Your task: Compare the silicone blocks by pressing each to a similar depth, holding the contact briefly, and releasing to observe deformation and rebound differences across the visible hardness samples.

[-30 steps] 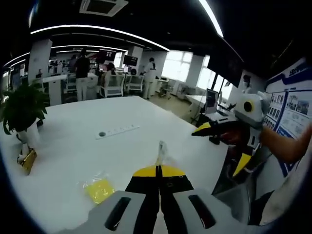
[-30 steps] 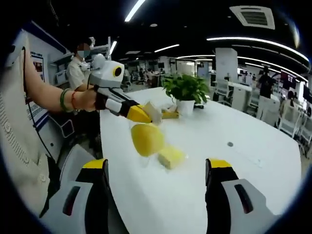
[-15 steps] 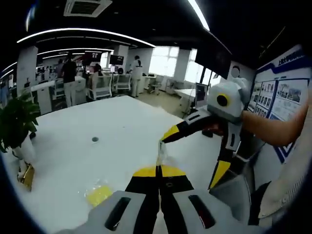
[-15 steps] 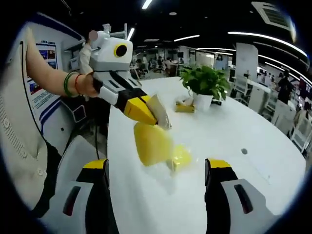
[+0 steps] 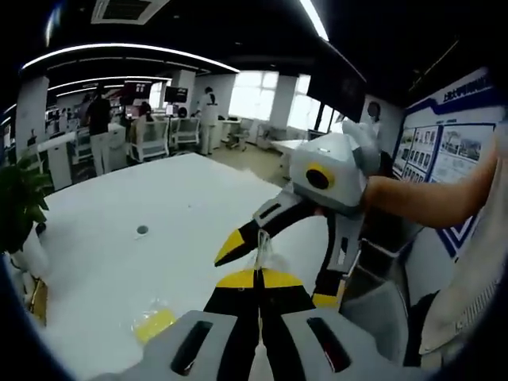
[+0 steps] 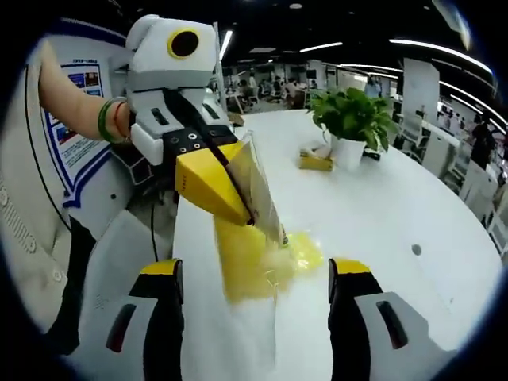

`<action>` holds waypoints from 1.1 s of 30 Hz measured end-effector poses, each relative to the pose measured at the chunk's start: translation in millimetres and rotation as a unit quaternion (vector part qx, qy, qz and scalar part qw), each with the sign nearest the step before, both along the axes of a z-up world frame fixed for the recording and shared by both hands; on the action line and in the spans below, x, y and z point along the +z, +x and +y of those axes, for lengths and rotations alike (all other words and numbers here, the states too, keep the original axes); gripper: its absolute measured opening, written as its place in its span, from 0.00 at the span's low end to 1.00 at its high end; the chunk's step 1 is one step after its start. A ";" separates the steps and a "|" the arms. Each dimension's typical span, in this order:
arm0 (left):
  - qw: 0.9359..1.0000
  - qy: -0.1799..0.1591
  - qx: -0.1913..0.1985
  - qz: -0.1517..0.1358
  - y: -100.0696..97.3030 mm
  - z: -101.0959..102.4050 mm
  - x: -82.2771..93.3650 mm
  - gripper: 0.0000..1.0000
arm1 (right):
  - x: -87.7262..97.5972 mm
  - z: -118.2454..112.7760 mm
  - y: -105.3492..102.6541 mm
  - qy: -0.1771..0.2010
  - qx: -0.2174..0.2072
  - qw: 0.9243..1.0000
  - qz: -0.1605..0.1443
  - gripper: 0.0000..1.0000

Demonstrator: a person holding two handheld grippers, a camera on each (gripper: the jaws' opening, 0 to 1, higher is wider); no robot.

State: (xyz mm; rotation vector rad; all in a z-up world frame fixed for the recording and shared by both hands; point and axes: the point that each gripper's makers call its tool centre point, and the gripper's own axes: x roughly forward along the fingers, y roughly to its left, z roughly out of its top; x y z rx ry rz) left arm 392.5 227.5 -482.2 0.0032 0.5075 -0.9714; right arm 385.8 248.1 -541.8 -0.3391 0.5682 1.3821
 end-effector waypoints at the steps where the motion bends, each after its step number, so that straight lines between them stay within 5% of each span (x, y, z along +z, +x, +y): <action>1: 1.000 0.003 -0.003 -0.002 0.9 -0.7 -0.3 0.00 | 1.3 4.0 -1.6 0.011 0.005 1.000 0.014 0.68; 23: 0.999 0.002 -0.031 -0.016 -6.4 -10.7 9.4 0.00 | -4.0 11.1 -7.8 0.002 0.038 0.999 0.036 0.33; 33: 0.999 0.011 -0.031 -0.022 -9.8 -8.8 4.4 0.00 | -9.9 10.2 -10.3 -0.012 0.041 0.999 0.034 0.30</action>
